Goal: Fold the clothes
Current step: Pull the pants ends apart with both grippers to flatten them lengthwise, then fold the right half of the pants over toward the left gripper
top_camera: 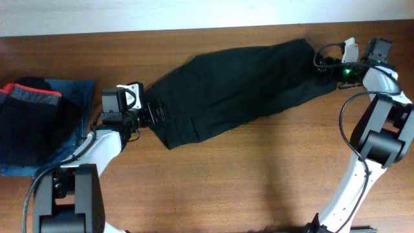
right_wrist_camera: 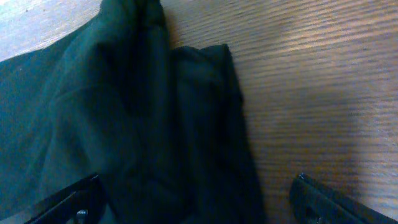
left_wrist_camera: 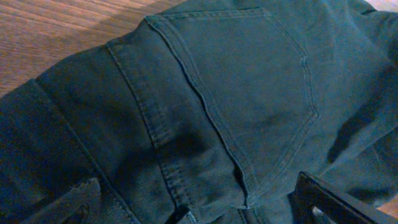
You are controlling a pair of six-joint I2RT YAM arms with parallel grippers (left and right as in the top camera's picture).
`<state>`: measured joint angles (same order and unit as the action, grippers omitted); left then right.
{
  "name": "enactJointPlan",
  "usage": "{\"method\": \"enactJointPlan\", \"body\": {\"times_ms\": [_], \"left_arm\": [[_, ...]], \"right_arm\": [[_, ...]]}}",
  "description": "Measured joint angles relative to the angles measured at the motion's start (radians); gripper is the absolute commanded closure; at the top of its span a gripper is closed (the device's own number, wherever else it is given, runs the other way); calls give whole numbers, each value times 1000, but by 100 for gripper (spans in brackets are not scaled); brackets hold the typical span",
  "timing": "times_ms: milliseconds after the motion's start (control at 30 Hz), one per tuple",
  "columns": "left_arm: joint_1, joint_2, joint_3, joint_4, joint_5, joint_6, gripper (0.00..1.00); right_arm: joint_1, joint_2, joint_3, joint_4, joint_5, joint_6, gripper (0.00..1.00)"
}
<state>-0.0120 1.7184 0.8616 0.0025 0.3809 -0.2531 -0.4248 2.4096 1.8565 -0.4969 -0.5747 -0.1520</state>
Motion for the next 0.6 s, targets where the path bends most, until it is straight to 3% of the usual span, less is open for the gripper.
{"method": "enactJointPlan", "body": {"times_ms": [33, 67, 133, 233, 267, 300, 600], "left_arm": [[0, 0, 0, 0, -1, 0, 1], [0, 0, 0, 0, -1, 0, 1], [0, 0, 0, -1, -1, 0, 1], [0, 0, 0, -3, -3, 0, 1], [0, 0, 0, -5, -4, 0, 1], [0, 0, 0, -8, -5, 0, 1], [0, 0, 0, -29, -5, 2, 1]], "right_arm": [[5, 0, 0, 5, -1, 0, 0], [13, 2, 0, 9, -3, 1, 5], [30, 3, 0, 18, -3, 4, 25], [61, 9, 0, 32, 0, 8, 77], [68, 10, 0, 34, 0, 10, 91], [75, 10, 0, 34, -5, 13, 96], [64, 7, 30, -67, -13, 83, 96]]}}
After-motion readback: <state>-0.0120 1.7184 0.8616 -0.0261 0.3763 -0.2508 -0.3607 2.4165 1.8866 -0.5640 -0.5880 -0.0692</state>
